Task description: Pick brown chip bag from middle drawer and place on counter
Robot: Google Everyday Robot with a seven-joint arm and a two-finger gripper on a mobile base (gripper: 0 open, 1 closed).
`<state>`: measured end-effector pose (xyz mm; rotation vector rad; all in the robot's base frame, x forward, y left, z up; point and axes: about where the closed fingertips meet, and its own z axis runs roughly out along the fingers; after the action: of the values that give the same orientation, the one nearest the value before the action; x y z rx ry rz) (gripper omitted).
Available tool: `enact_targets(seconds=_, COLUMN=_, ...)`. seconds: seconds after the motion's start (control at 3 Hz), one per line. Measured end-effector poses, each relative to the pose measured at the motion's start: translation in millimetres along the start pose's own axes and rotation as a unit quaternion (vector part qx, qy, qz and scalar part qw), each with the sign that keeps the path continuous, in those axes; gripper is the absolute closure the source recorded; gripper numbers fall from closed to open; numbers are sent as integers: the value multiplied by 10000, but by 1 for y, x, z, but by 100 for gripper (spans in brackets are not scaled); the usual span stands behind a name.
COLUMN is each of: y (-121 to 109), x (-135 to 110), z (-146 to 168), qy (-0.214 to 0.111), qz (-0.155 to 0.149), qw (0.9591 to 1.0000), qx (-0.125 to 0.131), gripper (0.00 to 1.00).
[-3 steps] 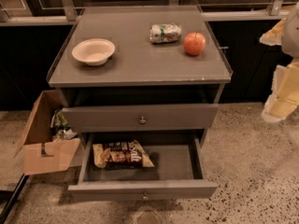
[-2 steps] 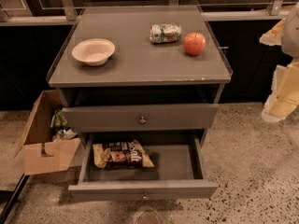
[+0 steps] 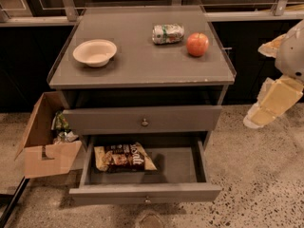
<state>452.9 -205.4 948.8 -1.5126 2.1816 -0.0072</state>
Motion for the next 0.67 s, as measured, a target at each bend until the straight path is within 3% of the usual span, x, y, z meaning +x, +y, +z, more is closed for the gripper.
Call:
enact_targets(seconds=0.33, y=4, x=-4, z=23, qy=-255, qz=221, qw=9994, qx=58, gripper=0)
enact_targets(seconds=0.67, y=9, x=-4, z=49, qy=-375, qz=369, qw=9986, qx=-78, gripper=0)
